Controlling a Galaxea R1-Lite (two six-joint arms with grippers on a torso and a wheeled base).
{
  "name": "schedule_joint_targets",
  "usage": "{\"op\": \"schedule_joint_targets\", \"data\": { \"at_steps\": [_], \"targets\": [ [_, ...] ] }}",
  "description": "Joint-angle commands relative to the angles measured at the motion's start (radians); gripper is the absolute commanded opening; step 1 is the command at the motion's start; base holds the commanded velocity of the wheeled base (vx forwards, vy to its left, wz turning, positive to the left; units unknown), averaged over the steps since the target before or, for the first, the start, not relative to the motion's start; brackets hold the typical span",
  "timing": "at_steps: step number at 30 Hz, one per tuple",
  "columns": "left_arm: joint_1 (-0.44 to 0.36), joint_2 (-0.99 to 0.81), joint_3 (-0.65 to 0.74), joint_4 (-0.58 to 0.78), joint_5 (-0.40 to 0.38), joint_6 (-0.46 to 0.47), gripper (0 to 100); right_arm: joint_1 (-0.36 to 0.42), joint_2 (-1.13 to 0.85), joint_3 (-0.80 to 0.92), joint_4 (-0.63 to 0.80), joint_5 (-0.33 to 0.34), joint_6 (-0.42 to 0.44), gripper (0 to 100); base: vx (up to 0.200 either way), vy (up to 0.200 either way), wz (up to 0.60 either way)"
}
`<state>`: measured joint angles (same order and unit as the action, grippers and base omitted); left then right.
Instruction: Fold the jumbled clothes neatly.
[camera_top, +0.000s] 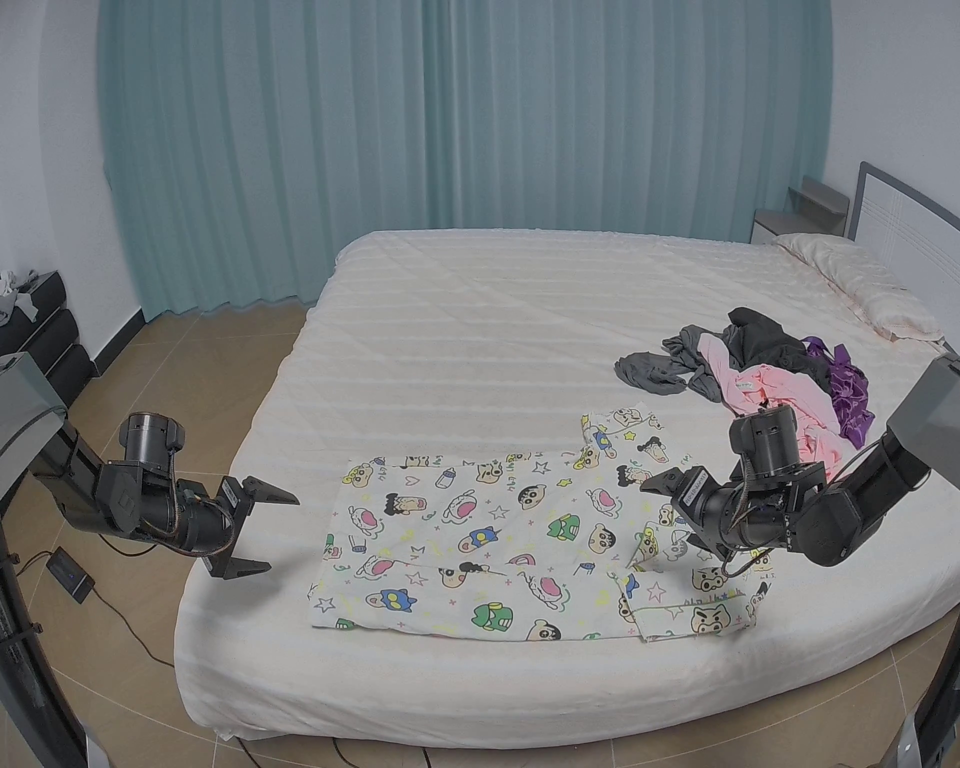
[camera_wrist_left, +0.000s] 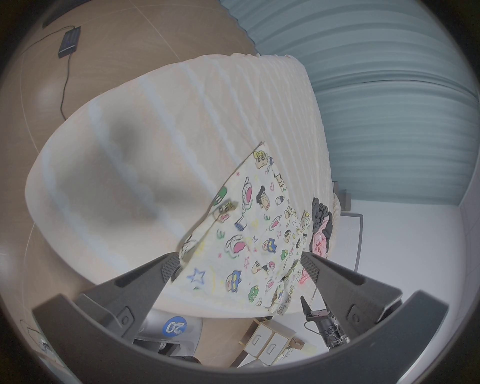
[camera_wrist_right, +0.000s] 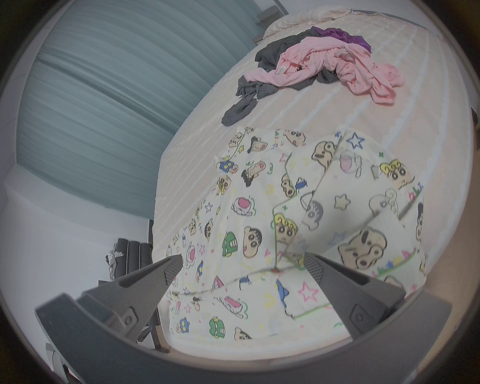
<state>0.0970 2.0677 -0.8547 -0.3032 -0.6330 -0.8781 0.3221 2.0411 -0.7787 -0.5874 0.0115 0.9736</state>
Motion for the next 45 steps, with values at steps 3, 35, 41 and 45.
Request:
{"op": "schedule_joint_targets", "data": {
  "at_steps": [3,35,41,45],
  "targets": [
    [0.000,-0.003,0.013,-0.002,0.001,0.001,100,-0.009,-0.038,0.029,-0.002,0.001,0.000,100,0.000,0.000,0.00],
    [0.038,0.045,0.114,-0.013,0.099,0.646,100,0.000,-0.082,0.085,0.001,-0.005,-0.007,100,0.000,-0.094,0.00],
    [0.036,0.106,0.112,-0.013,0.144,0.763,100,0.003,-0.076,0.090,0.000,0.001,-0.007,100,0.000,0.000,0.00],
    [0.030,0.109,0.126,-0.011,0.147,0.775,100,0.002,-0.076,0.092,0.000,0.001,-0.007,100,0.000,0.000,0.00]
  ]
}}
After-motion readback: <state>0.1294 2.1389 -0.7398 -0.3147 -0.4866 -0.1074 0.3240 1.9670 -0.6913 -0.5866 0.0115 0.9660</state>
